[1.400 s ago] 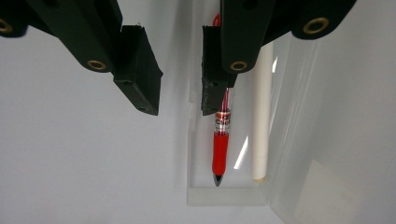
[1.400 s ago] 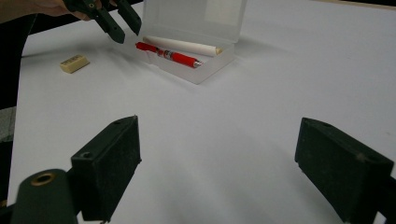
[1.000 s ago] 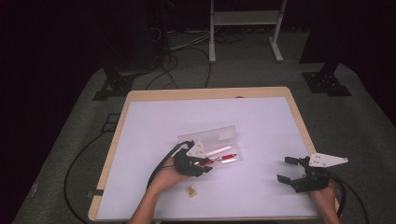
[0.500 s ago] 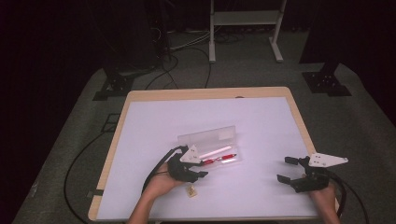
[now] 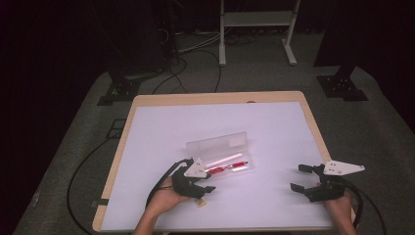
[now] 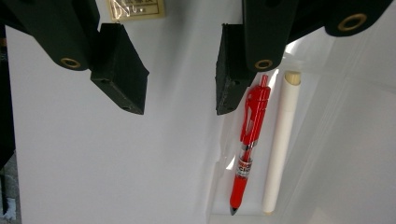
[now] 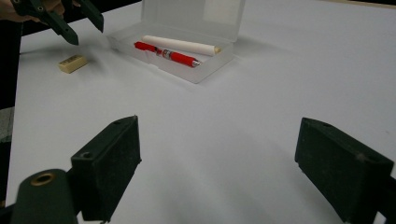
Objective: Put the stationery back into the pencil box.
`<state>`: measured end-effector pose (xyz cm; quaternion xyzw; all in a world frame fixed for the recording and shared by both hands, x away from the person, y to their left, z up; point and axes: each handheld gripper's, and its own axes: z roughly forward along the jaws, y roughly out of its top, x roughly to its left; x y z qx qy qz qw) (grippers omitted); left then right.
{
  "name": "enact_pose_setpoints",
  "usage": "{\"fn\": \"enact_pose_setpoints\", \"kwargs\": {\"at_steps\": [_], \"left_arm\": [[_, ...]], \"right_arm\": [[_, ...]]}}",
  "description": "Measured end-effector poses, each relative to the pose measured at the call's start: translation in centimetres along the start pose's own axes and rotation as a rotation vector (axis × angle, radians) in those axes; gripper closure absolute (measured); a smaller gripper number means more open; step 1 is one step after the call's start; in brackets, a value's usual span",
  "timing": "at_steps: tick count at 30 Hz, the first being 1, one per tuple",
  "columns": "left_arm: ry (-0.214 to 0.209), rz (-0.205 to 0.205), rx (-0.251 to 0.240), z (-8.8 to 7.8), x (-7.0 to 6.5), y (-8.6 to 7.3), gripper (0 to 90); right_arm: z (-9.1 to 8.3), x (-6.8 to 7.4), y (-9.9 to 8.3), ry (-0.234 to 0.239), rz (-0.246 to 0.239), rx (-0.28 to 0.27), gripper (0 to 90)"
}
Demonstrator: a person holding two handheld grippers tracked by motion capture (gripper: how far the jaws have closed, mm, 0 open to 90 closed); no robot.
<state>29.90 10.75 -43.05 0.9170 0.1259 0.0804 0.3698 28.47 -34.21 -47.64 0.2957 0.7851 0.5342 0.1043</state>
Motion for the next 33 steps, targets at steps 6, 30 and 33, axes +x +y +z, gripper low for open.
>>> {"fn": "enact_pose_setpoints", "kwargs": {"at_steps": [6, 30, 33], "left_arm": [[0.003, 0.001, 0.006, -0.4, -0.4, -0.5, 51.5], [-0.015, -0.016, 0.021, -0.9, -1.7, -2.2, 37.2], [-0.017, -0.022, 0.021, -0.9, -1.8, -2.4, 35.5]], "right_arm": [[0.0, 0.0, 0.0, 0.000, 0.000, 0.001, 13.4], [0.0, 0.0, 0.0, -0.002, -0.001, 0.002, 13.4], [0.0, 0.0, 0.0, -0.001, -0.001, 0.003, 13.4]]}}
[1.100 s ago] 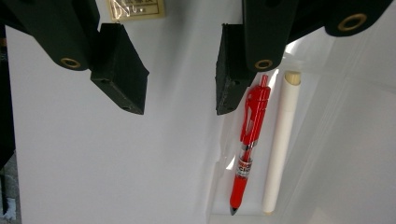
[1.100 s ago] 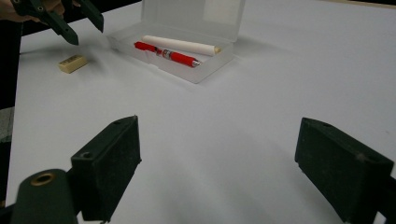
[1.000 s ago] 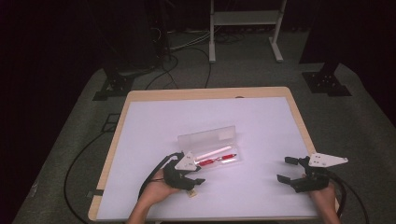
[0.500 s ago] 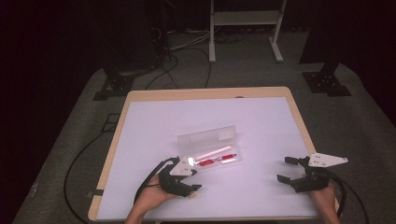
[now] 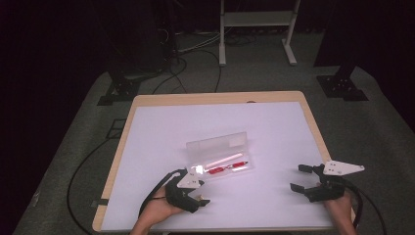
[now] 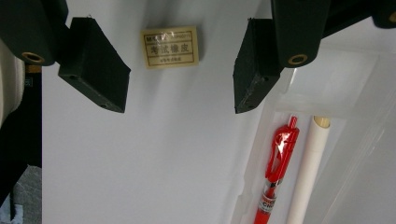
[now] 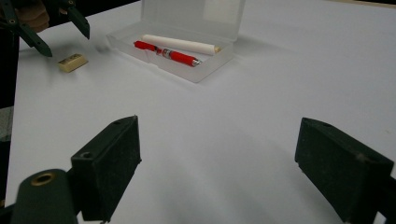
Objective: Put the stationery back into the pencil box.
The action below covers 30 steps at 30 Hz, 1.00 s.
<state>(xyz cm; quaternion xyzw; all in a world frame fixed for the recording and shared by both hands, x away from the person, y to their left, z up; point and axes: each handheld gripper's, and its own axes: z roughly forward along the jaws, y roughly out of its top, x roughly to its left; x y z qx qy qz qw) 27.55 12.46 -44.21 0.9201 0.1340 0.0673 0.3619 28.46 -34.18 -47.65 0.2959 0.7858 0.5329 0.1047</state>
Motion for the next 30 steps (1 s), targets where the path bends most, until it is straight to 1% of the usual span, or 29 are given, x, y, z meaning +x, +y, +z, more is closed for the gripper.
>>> {"fn": "enact_pose_setpoints", "kwargs": {"at_steps": [4, 10, 11, 14, 18, 20, 22, 28, 30], "left_arm": [[-0.001, -0.003, 0.013, 0.2, -0.1, -0.4, 32.3], [-0.010, -0.012, 0.016, 0.4, -0.3, -0.7, 29.7], [-0.011, -0.008, 0.018, 0.4, -0.3, -0.8, 29.6], [-0.012, -0.021, 0.023, 0.6, -0.3, -1.0, 27.2], [-0.021, -0.019, 0.028, 0.7, -0.5, -1.3, 26.9], [-0.020, -0.021, 0.023, 0.7, -0.6, -1.3, 26.9], [-0.020, -0.019, 0.030, 0.8, -0.6, -1.4, 27.2], [-0.019, -0.020, 0.035, 1.0, -0.5, -1.7, 30.9], [-0.024, -0.015, 0.032, 1.0, -0.6, -1.8, 34.5]], "right_arm": [[0.0, 0.0, 0.0, 0.000, 0.000, 0.000, 13.5], [0.0, 0.0, 0.0, 0.000, 0.000, 0.000, 13.4], [0.0, 0.0, 0.0, 0.000, 0.000, 0.001, 13.4], [0.0, 0.0, 0.0, 0.000, 0.000, 0.001, 13.4], [0.0, 0.0, 0.0, 0.000, -0.001, 0.001, 13.4], [0.0, 0.0, 0.0, 0.000, -0.001, 0.001, 13.4], [0.0, 0.0, 0.0, 0.000, -0.001, 0.001, 13.4], [0.0, 0.0, 0.0, 0.000, -0.002, 0.001, 13.4], [0.0, 0.0, 0.0, 0.000, -0.001, 0.001, 13.4]]}}
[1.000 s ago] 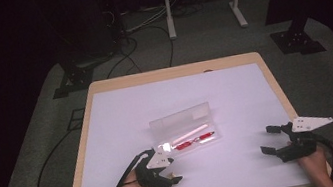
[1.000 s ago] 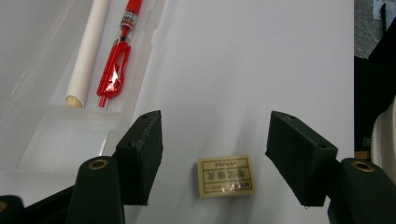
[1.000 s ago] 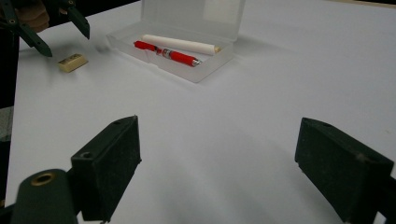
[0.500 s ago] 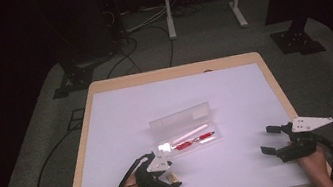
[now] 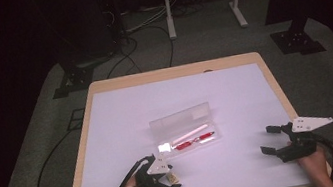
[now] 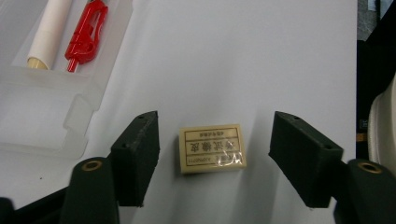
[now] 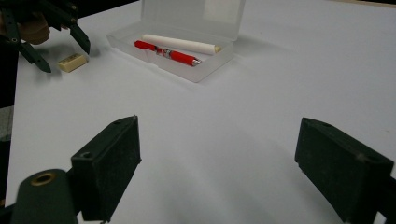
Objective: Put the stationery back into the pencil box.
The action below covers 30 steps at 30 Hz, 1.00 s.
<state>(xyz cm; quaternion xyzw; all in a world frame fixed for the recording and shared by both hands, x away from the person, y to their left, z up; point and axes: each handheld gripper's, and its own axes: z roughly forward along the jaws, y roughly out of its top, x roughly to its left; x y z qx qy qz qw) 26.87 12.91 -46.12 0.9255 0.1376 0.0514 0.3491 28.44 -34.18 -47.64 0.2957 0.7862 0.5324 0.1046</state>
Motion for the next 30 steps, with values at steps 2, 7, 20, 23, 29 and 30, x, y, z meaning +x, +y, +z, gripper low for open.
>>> {"fn": "enact_pose_setpoints", "kwargs": {"at_steps": [2, 7, 20, 23, 29, 30], "left_arm": [[-0.002, 0.012, 0.005, 0.0, 0.0, 0.0, 38.2], [-0.003, 0.020, 0.009, 0.0, 0.0, -0.1, 49.3], [0.007, 0.036, 0.005, -0.2, -0.2, 0.0, 58.5], [0.014, 0.044, -0.004, -0.5, -0.2, 0.2, 58.6], [0.027, 0.043, -0.019, -1.1, 0.1, 0.6, 58.5], [0.030, 0.043, -0.022, -1.2, 0.2, 0.7, 58.5]], "right_arm": [[0.0, 0.0, 0.0, 0.000, -0.001, 0.000, 13.4], [0.0, 0.0, 0.0, 0.000, -0.001, -0.001, 13.4], [0.0, 0.0, 0.0, 0.000, 0.000, -0.002, 13.4], [0.0, 0.0, 0.0, 0.000, -0.001, -0.002, 13.4], [0.0, 0.0, 0.0, 0.000, 0.001, -0.002, 13.4], [0.0, 0.0, 0.0, 0.000, 0.001, -0.002, 13.4]]}}
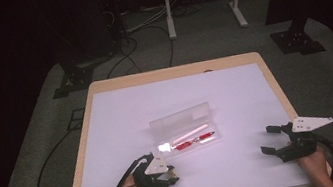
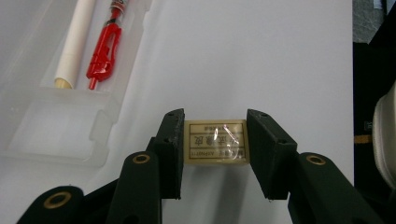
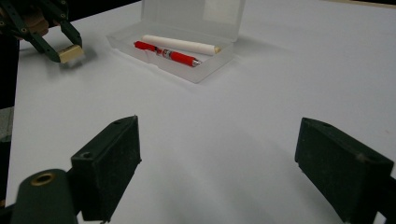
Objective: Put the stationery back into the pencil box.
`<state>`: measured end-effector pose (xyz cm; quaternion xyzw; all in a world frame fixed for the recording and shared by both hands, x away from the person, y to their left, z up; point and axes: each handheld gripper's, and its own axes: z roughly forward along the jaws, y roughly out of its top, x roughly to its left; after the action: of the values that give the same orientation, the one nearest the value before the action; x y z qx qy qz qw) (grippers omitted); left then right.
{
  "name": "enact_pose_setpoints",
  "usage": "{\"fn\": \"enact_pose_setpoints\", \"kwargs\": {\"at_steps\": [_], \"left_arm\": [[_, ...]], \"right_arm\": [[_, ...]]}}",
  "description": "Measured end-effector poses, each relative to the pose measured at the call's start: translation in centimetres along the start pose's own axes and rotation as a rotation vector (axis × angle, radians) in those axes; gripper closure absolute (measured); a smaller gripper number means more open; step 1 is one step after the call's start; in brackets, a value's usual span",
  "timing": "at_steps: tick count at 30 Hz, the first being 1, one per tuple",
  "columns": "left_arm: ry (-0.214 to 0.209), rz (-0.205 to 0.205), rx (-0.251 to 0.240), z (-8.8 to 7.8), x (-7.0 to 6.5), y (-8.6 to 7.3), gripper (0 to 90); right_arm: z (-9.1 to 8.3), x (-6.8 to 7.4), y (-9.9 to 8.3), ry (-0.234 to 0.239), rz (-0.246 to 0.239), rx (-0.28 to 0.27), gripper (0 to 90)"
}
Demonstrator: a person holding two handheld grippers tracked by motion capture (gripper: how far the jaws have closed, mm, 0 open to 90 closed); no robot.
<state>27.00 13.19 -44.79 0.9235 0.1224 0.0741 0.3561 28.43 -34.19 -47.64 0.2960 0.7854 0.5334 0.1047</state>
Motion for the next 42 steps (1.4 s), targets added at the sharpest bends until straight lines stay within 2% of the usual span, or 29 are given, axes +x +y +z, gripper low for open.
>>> {"fn": "enact_pose_setpoints", "kwargs": {"at_steps": [20, 42], "left_arm": [[0.015, -0.004, -0.023, -0.9, 1.3, 0.8, 58.5], [0.026, -0.008, -0.022, -1.4, 2.9, 1.4, 58.4]], "right_arm": [[0.0, 0.0, 0.0, -0.001, 0.003, -0.001, 13.4], [0.0, 0.0, 0.0, -0.004, 0.006, -0.002, 13.4]]}}
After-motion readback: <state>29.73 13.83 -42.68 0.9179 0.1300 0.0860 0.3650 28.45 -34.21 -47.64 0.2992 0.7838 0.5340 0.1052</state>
